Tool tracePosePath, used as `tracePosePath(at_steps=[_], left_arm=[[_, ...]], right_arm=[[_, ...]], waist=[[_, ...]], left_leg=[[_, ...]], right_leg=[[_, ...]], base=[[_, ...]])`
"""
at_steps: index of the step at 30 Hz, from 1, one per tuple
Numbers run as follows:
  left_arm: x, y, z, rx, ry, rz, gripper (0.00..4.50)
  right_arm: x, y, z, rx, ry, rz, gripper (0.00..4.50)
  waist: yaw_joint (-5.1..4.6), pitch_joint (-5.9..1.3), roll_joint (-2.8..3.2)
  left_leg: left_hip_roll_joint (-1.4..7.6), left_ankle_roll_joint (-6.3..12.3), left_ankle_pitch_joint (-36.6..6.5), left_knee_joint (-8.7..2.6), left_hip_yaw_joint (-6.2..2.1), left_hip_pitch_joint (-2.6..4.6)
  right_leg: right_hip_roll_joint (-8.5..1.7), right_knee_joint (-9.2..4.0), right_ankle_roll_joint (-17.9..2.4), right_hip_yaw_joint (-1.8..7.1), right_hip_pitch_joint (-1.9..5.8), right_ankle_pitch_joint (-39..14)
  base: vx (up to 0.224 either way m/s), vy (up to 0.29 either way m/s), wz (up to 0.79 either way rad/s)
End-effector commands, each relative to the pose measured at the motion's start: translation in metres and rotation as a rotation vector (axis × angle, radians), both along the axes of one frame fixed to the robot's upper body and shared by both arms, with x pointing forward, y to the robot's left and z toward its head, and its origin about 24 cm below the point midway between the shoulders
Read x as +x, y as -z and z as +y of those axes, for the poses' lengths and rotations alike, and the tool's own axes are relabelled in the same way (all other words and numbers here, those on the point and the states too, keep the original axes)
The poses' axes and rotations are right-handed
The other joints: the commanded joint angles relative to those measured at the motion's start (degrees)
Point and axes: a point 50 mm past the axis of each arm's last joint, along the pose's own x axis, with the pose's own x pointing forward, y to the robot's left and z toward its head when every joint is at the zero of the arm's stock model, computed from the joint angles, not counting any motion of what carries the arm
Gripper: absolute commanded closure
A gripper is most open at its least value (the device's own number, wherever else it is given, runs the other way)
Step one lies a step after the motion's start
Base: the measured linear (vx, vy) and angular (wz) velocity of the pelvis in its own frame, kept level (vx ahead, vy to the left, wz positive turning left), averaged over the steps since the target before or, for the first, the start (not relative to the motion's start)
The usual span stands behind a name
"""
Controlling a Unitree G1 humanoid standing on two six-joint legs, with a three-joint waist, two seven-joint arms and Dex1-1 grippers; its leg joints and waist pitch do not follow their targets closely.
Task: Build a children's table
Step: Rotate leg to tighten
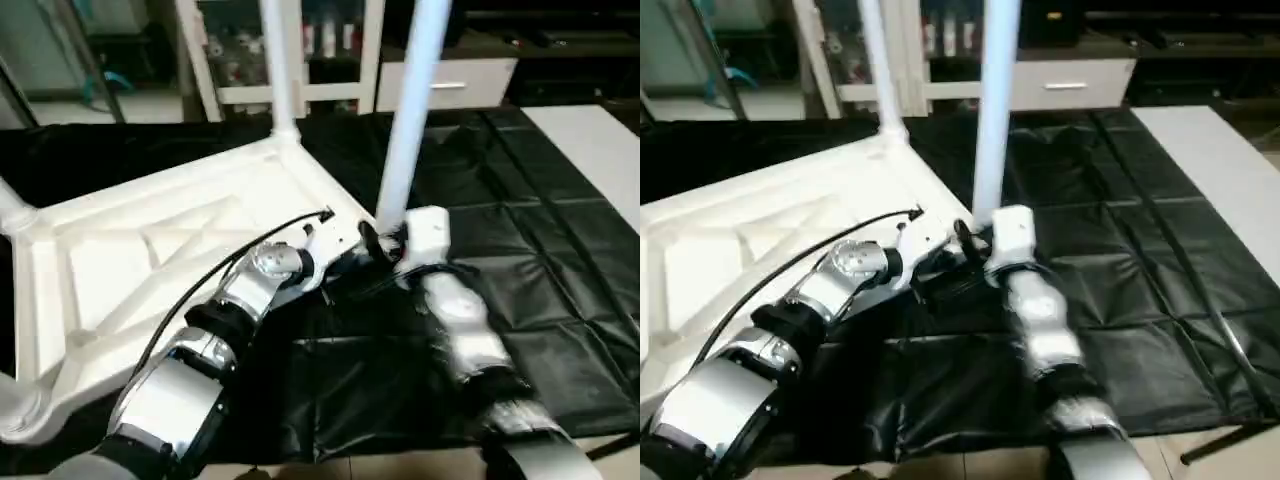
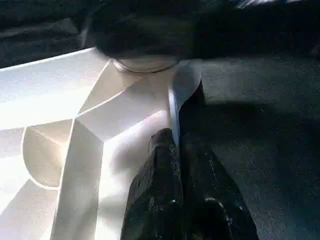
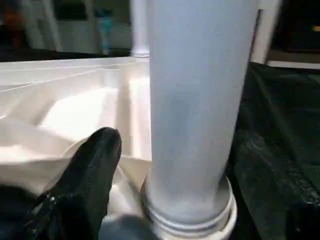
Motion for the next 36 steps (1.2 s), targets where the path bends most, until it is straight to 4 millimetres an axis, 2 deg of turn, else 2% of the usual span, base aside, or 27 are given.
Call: tracePosePath(at_steps=[1,2,3,4,5,7,11,12,15,16,17,18,19,20,21,23,24,25,27,28,29,30,32,33,34,35,36], left_arm=[[-0.011,0.006,-0.006,0.008,0.150,0.013,4.50],[-0.012,0.006,-0.008,0.000,0.173,0.015,4.50],[-0.014,0.006,-0.009,-0.019,0.208,0.019,4.50],[-0.017,0.006,-0.011,-0.019,0.257,0.017,4.50],[-0.018,0.007,-0.010,-0.010,0.281,0.014,4.50],[-0.021,0.007,-0.011,-0.027,0.323,0.030,4.50],[-0.026,0.003,-0.014,-0.072,0.408,0.018,4.50],[-0.027,0.003,-0.015,-0.076,0.425,0.021,4.50],[-0.028,0.004,-0.016,-0.086,0.440,0.022,4.50],[-0.028,0.003,-0.016,-0.091,0.431,0.008,4.50],[-0.027,0.002,-0.017,-0.099,0.423,-0.003,4.50],[-0.025,0.000,-0.017,-0.110,0.401,-0.019,4.50],[-0.025,0.000,-0.017,-0.116,0.394,-0.021,4.50],[-0.022,-0.004,-0.017,-0.148,0.363,-0.029,4.50],[-0.021,-0.005,-0.017,-0.168,0.352,-0.027,4.50],[-0.016,-0.017,-0.011,-0.261,0.297,-0.033,4.05],[-0.016,-0.017,-0.011,-0.261,0.297,-0.033,4.05],[-0.013,-0.023,-0.006,-0.291,0.277,-0.052,3.93],[-0.011,-0.031,0.002,-0.328,0.243,-0.075,3.83],[-0.011,-0.036,0.010,-0.348,0.227,-0.088,3.73],[-0.012,-0.041,0.018,-0.363,0.218,-0.101,3.64],[-0.013,-0.045,0.026,-0.382,0.205,-0.108,3.59],[-0.022,-0.052,0.040,-0.415,0.216,-0.084,3.59],[-0.024,-0.052,0.042,-0.418,0.220,-0.072,3.59],[-0.033,-0.054,0.052,-0.419,0.244,-0.034,3.59],[-0.034,-0.054,0.054,-0.416,0.247,-0.032,3.59],[-0.037,-0.054,0.058,-0.399,0.253,-0.015,3.59]], right_arm=[[-0.028,0.000,-0.009,-0.047,-0.260,0.037,0.91],[-0.036,0.001,-0.013,-0.059,-0.316,0.054,0.91],[-0.043,0.002,-0.019,-0.070,-0.344,0.065,0.91],[-0.055,0.004,-0.031,-0.086,-0.389,0.092,0.91],[-0.061,0.004,-0.038,-0.093,-0.409,0.108,0.91],[-0.067,0.006,-0.051,-0.097,-0.408,0.131,0.91],[-0.077,-0.002,-0.066,-0.108,-0.420,0.164,0.91],[-0.078,-0.003,-0.066,-0.108,-0.431,0.168,0.91],[-0.079,-0.005,-0.062,-0.113,-0.444,0.168,0.91],[-0.079,-0.008,-0.058,-0.103,-0.450,0.163,0.91],[-0.078,-0.010,-0.056,-0.096,-0.455,0.159,0.91],[-0.077,-0.012,-0.053,-0.088,-0.456,0.151,0.91],[-0.077,-0.012,-0.052,-0.087,-0.458,0.150,0.91],[-0.075,-0.013,-0.049,-0.082,-0.464,0.146,0.91],[-0.074,-0.013,-0.048,-0.082,-0.468,0.147,0.91],[-0.071,-0.012,-0.041,-0.078,-0.482,0.149,0.79],[-0.071,-0.012,-0.041,-0.078,-0.482,0.149,0.79],[-0.068,-0.012,-0.038,-0.075,-0.486,0.147,0.79],[-0.065,-0.012,-0.033,-0.070,-0.491,0.145,0.79],[-0.063,-0.011,-0.029,-0.069,-0.493,0.143,0.79],[-0.061,-0.011,-0.026,-0.066,-0.496,0.142,0.79],[-0.060,-0.011,-0.022,-0.060,-0.504,0.144,0.79],[-0.059,-0.011,-0.016,-0.057,-0.526,0.146,0.79],[-0.059,-0.011,-0.015,-0.056,-0.530,0.148,0.79],[-0.057,-0.009,-0.013,-0.074,-0.541,0.155,0.79],[-0.057,-0.009,-0.012,-0.078,-0.541,0.156,0.79],[-0.056,-0.008,-0.011,-0.081,-0.547,0.163,0.79]], waist=[[0.08,-3.46,-0.87],[1.15,-3.40,-0.80],[1.07,-3.49,-0.87],[1.13,-3.50,-1.75],[1.62,-3.34,-1.49],[1.75,-3.41,-1.33],[1.98,-3.25,-1.40],[1.89,-3.17,-0.94],[1.81,-3.34,-1.16],[1.74,-3.36,-1.59],[1.88,-3.46,-1.66],[1.75,-3.30,-2.30],[1.91,-3.44,-1.85],[1.81,-3.27,-2.37],[1.72,-3.17,-2.29],[1.83,-3.14,-3.73],[1.96,-3.15,-3.30],[1.97,-3.13,-3.77],[2.20,-3.57,-3.19],[2.04,-3.89,-2.98],[1.61,-3.66,-3.40],[1.35,-3.45,-3.89],[1.14,-3.29,-3.74],[1.09,-3.34,-3.63],[1.03,-3.18,-3.03],[0.90,-3.00,-2.82],[0.92,-2.88,-3.03]], left_leg=[[2.11,6.12,-10.22,-3.59,-1.06,0.86],[2.55,6.89,-10.38,-3.45,-0.91,1.36],[2.43,6.78,-10.15,-3.45,-1.04,0.58],[2.21,7.02,-9.67,-3.53,-1.04,0.31],[2.38,7.10,-10.27,-3.45,-1.09,0.49],[2.50,6.84,-10.96,-3.47,-1.09,0.56],[2.70,5.59,-11.69,-3.62,-1.16,0.75],[2.68,5.54,-11.88,-3.71,-1.22,0.64],[2.52,5.69,-10.95,-3.46,-1.18,0.43],[2.51,5.78,-10.67,-3.43,-1.12,0.46],[2.50,5.97,-9.52,-3.38,-1.24,0.34],[2.48,6.22,-9.33,-3.39,-1.13,0.29],[2.54,6.08,-9.07,-3.39,-1.26,0.32],[2.50,6.07,-9.00,-3.43,-1.22,0.26],[2.47,6.05,-9.30,-3.46,-1.18,0.24],[2.43,6.30,-8.73,-3.47,-1.15,0.14],[2.49,6.21,-8.37,-3.42,-1.21,0.14],[2.48,6.43,-7.83,-3.32,-1.13,-0.05],[2.71,6.31,-6.60,-3.11,-1.25,0.01],[2.96,6.55,-3.82,-2.90,-1.38,0.00],[2.96,6.97,-1.90,-2.70,-1.41,-0.31],[2.60,7.43,-3.32,-2.59,-1.00,-0.05],[2.75,6.84,-5.11,-2.87,-1.03,-0.20],[2.85,6.38,-5.88,-2.86,-0.94,0.13],[2.92,4.98,-7.34,-3.11,-0.99,0.35],[2.99,4.47,-8.39,-3.35,-0.92,0.44],[2.79,3.36,-10.11,-3.32,-0.68,0.76]], right_leg=[[-2.96,-3.66,-11.80,2.25,3.45,-3.86],[-3.02,-3.65,-11.64,2.51,3.08,-2.99],[-3.45,-3.32,-12.25,2.46,3.47,-3.01],[-3.41,-3.46,-11.98,2.29,3.84,-3.54],[-3.67,-3.82,-11.21,2.38,3.59,-6.00],[-3.90,-4.00,-11.46,2.36,3.22,-8.94],[-3.81,-4.22,-11.03,2.53,2.97,-12.34],[-3.69,-4.38,-10.89,2.51,3.05,-12.12],[-3.86,-4.07,-10.99,2.43,3.07,-11.07],[-3.83,-4.09,-10.91,2.41,3.08,-11.18],[-3.94,-3.80,-10.75,2.38,3.17,-11.22],[-3.86,-3.99,-10.40,2.33,3.07,-11.87],[-4.01,-3.80,-10.45,2.36,3.06,-11.96],[-3.95,-3.80,-10.41,2.30,2.97,-12.44],[-4.03,-4.04,-10.12,2.33,2.90,-13.51],[-4.17,-3.97,-9.67,2.26,3.02,-14.39],[-4.34,-3.68,-9.97,2.28,2.96,-14.36],[-4.39,-3.62,-10.64,2.25,2.93,-13.66],[-4.33,-2.92,-11.76,2.30,2.68,-10.71],[-3.90,-2.00,-13.09,2.23,2.43,-4.31],[-3.57,-1.27,-14.30,2.12,2.39,1.50],[-3.41,-1.53,-14.81,2.13,2.28,2.26],[-3.86,-1.49,-15.24,2.23,2.61,0.45],[-3.87,-1.52,-15.26,2.26,2.47,-0.37],[-3.75,-1.62,-14.95,2.33,2.36,-3.23],[-3.58,-2.01,-14.65,2.37,2.17,-4.79],[-3.26,-2.43,-13.93,2.44,1.92,-6.67]], base=[[0.000,0.000,0.00],[0.000,0.000,0.00],[0.000,0.000,0.00],[0.000,0.000,0.00],[0.000,0.000,0.00],[0.000,0.000,0.00],[0.000,0.000,0.00],[0.000,0.000,0.00],[0.000,0.000,0.00],[0.000,0.000,0.00],[0.000,0.000,0.00],[0.000,0.000,0.00],[0.000,0.000,0.00],[0.000,0.000,0.00],[0.000,0.000,0.00],[0.000,0.000,0.00],[0.000,0.000,0.00],[0.000,0.000,0.00],[0.000,0.000,0.00],[0.000,0.000,0.00],[0.000,0.000,0.00],[0.000,0.000,0.00],[0.000,0.000,0.00],[0.000,0.000,0.00],[0.000,0.000,0.00],[0.000,0.000,0.00],[0.000,0.000,0.00]])
